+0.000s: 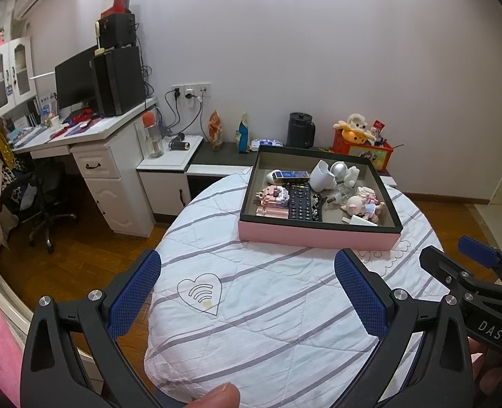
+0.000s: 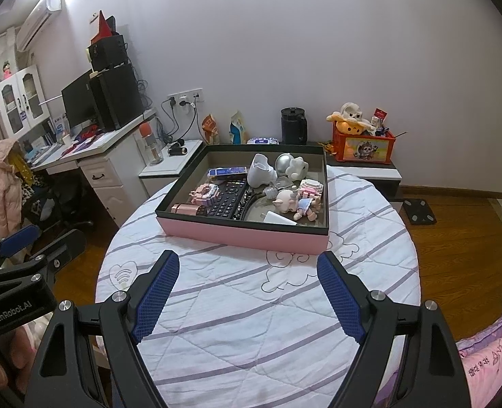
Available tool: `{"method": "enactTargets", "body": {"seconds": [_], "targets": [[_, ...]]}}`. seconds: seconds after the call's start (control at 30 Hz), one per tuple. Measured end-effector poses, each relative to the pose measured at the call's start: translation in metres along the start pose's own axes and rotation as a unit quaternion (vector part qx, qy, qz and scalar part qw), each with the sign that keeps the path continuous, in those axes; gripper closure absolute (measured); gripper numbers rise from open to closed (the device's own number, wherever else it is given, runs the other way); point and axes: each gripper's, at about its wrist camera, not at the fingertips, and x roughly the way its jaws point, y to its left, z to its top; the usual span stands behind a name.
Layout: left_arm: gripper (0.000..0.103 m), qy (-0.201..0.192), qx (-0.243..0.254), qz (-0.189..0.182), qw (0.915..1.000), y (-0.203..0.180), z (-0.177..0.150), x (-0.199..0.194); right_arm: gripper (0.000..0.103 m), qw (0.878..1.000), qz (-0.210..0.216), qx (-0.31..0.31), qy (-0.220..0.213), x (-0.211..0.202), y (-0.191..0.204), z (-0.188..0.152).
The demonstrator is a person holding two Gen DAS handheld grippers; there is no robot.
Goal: Organize rigid objects
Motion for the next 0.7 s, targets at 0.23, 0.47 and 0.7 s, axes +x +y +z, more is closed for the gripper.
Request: {"method": "enactTargets", "body": {"seconds": [0.23,0.47,0.7], "targets": [[0.0,0.001,0.003,-0.002,1.0,-0.0013,0.0009,0.0028,0.018,1.0,-0.003,0.001,0.001,0.0009,-0.0017,0.0003],[0.0,0.003,0.001,-0.008,1.0,-0.0031,0.0027,0.0048,0.018,1.0,-0.005,0.002,0.002,0.0014,-0.005,0.0009],[0.0,0.0,0.006,-0.005,1.0,-0.0059,0.0026,0.0037,0.018,1.0,-0.006,0.004,0.003,0.0027,-0.0097,0.0012]]}}
